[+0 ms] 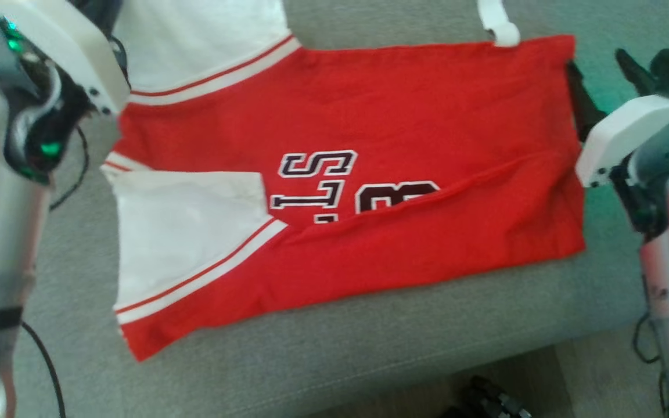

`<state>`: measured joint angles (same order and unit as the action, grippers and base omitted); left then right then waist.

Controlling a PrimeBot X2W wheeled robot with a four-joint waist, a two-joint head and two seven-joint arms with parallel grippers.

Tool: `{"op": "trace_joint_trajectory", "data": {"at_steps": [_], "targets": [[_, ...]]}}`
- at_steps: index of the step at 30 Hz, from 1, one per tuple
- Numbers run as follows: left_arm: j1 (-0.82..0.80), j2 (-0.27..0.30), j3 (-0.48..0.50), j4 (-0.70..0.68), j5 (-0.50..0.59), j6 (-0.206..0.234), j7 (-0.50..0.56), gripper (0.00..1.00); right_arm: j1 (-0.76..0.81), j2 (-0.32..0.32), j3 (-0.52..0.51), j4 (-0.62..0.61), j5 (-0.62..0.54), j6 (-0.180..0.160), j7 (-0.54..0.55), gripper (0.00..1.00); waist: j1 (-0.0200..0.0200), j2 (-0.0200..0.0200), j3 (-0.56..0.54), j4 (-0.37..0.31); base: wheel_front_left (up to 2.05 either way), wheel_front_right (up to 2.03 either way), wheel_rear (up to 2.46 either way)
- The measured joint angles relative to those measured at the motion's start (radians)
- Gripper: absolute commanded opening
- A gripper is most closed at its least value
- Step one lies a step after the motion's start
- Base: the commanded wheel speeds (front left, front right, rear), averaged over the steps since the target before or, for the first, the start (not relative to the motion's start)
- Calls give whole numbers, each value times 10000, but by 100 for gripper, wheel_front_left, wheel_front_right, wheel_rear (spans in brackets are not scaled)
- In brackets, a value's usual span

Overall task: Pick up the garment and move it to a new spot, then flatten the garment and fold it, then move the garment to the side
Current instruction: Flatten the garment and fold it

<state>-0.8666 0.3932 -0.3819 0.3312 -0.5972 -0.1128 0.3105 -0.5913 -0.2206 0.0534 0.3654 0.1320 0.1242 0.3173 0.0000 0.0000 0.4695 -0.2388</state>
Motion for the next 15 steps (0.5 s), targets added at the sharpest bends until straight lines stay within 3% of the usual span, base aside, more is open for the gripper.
{"op": "trace_joint_trajectory", "data": {"at_steps": [13, 15], "targets": [[1265, -176, 6, -1906, -146, 441, -408, 0, -1192, -514, 105, 1325, 790, 0, 1933, 100, 0, 0, 175, 833, 0, 0, 0], [1265, -176, 0, -2010, -146, 441, -408, 0, -1204, -527, 151, 1480, 1007, 0, 2142, 83, 0, 0, 200, 880, 0, 0, 0]]}}
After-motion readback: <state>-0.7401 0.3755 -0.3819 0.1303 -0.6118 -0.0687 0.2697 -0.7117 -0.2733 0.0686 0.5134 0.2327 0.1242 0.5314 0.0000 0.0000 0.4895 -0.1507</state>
